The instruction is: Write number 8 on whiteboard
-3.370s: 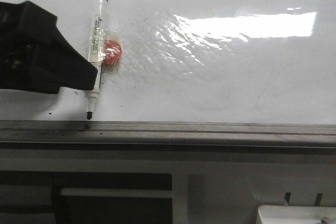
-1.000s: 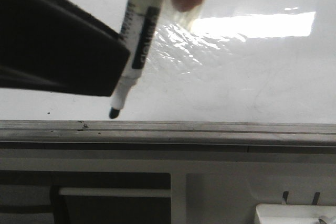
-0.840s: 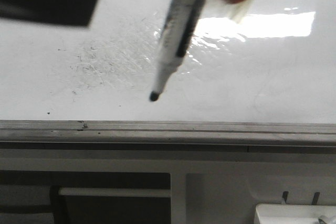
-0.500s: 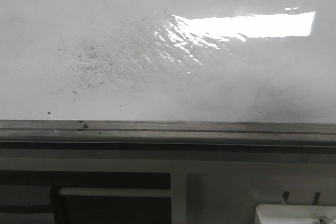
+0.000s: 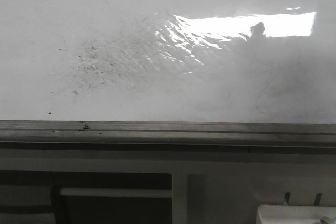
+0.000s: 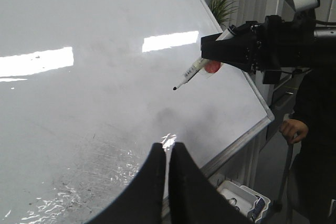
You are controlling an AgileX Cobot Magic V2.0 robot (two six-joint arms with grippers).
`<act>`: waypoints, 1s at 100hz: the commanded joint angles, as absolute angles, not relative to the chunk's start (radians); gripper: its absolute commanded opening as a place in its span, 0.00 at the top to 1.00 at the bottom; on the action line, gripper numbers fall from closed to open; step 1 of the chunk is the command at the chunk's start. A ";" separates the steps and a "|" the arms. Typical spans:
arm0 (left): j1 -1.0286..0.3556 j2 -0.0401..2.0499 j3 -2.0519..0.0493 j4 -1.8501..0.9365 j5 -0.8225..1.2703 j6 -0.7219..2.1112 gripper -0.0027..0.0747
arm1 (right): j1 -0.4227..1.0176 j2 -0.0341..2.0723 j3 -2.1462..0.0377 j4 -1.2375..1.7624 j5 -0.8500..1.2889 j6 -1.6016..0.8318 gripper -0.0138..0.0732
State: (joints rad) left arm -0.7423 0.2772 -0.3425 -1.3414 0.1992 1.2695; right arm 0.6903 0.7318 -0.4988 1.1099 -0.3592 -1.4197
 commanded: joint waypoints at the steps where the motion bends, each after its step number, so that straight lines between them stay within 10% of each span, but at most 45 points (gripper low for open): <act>1: -0.748 0.284 -0.369 -1.368 0.194 1.258 0.99 | 0.691 0.736 -0.527 1.072 -0.409 -1.425 0.92; 100: -0.748 0.284 -0.369 -1.368 0.232 1.258 0.99 | 0.691 0.936 -0.528 0.955 -0.562 -1.187 0.92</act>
State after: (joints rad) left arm -0.7423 0.2748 -0.3425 -1.3421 0.2412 1.2695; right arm 0.6929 0.9199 -0.4988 0.9909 -0.5134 -1.1931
